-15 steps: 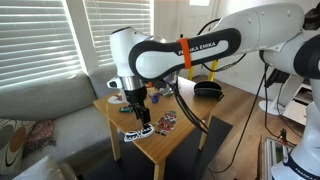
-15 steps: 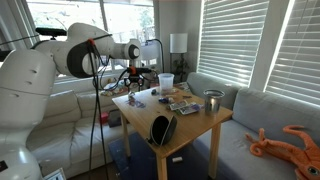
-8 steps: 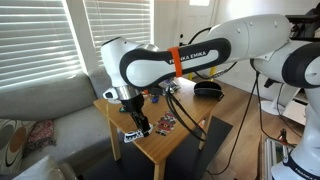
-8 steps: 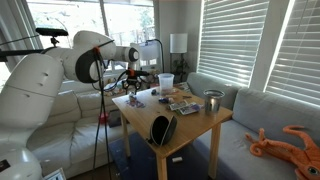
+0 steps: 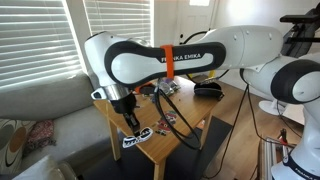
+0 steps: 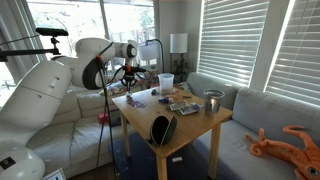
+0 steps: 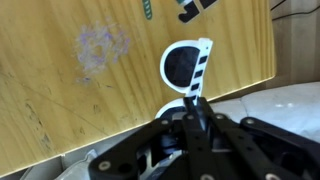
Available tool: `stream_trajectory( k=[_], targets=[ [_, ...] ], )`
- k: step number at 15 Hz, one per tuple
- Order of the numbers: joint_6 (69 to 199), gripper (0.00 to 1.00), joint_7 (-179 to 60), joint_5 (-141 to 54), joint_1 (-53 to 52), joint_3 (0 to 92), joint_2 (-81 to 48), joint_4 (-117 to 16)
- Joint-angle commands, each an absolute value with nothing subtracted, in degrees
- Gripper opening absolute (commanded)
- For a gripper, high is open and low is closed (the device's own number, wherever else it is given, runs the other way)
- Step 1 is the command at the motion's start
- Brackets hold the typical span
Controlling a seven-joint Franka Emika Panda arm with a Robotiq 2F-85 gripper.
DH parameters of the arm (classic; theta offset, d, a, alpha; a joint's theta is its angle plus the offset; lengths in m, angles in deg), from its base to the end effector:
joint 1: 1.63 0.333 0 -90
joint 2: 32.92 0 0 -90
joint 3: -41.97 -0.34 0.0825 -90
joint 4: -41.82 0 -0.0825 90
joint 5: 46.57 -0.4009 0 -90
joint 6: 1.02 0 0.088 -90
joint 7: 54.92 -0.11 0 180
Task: Pick up the white shades and put them in the clear cup
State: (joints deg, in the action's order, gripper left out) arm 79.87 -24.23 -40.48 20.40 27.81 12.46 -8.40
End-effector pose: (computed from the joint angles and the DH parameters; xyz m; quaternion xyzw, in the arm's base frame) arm 0.6629 0.3785 0.4359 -0.8426 -0.5239 0.1203 0.0323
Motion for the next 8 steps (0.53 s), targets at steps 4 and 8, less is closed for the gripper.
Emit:
stream_trajectory(
  k=[4,8],
  targets=[
    [70.84,0.26,-28.03,-38.9,22.25,29.94,17.53,2.62],
    [66.64,0.46,-29.97,-40.26,21.7,30.37,18.21,3.84]
  ],
)
